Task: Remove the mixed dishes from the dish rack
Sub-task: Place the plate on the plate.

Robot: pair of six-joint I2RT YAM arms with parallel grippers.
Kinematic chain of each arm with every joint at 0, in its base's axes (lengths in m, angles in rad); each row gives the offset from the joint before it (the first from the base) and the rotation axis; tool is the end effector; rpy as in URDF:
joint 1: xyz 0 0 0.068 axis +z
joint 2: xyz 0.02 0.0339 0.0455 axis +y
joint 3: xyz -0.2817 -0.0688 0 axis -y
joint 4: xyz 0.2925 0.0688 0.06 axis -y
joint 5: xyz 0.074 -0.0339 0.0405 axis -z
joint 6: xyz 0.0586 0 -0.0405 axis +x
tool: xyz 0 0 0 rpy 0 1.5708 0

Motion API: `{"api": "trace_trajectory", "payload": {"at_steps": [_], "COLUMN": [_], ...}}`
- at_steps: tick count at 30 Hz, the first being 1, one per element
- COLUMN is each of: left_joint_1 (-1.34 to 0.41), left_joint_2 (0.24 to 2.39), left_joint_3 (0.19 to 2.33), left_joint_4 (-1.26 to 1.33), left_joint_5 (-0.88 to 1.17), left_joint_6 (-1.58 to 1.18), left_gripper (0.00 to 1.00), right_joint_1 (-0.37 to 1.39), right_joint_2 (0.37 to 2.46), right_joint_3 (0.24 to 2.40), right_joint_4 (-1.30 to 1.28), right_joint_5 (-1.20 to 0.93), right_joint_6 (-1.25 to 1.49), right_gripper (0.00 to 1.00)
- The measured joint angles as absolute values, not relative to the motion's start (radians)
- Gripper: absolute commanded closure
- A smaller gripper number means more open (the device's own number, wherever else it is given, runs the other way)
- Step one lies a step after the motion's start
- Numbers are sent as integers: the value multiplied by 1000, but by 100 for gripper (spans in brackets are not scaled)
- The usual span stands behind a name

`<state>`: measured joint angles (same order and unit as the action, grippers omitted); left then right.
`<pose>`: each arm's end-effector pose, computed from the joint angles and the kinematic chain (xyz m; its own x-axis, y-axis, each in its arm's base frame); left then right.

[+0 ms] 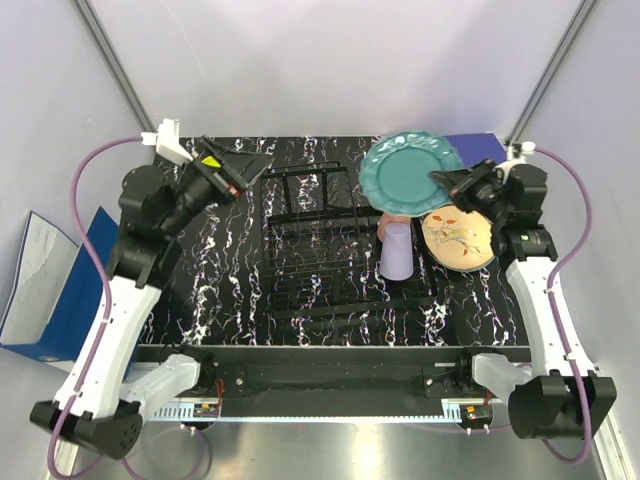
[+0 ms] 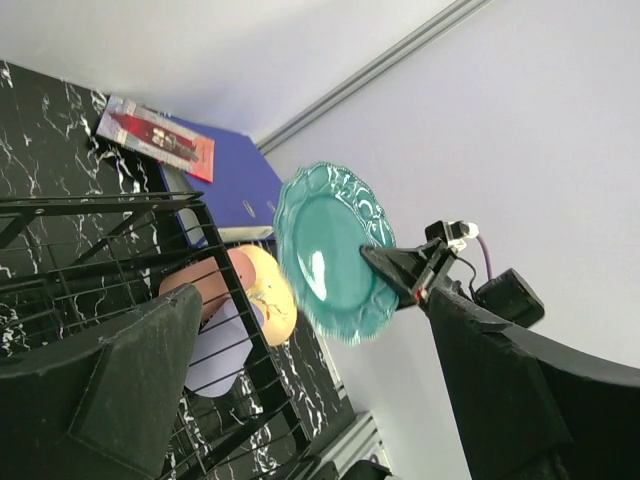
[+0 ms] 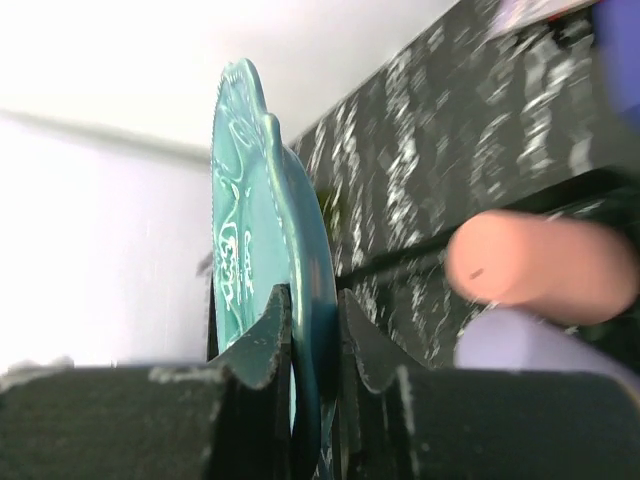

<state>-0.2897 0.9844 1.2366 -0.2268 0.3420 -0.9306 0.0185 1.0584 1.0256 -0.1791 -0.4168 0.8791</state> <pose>0.2450 -0.0936 0.4825 -0.4590 -0.6516 -0.6040 0.3722 0.4763 -0.7966 0.3004 0.0293 0.3826 -0.4519 0.6960 -0.5580 -0.1012 0.5815 0.8072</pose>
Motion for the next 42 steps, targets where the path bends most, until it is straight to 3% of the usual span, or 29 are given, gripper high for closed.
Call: {"api": "trace_trajectory", "payload": {"at_steps": [11,21,42], "left_joint_1": [-274,-273,-273], "left_joint_2": [894,862,836], "left_joint_3": [1071,947,904], "left_joint_4": [-214,-212,-208], "left_joint_5": [341,364,375], "left_joint_6": [-915,-915,-890], "left_gripper": [1,1,1], "right_joint_1": [-263,-270,-342], "right_joint_2": [1063,1047,1180], "right_joint_3": [893,685,533], "right_joint_4": [-150,-179,6], "right_joint_5": [-239,-94,-42], "right_joint_6": [1004,982,1039], "right_gripper": [100,100,100]}}
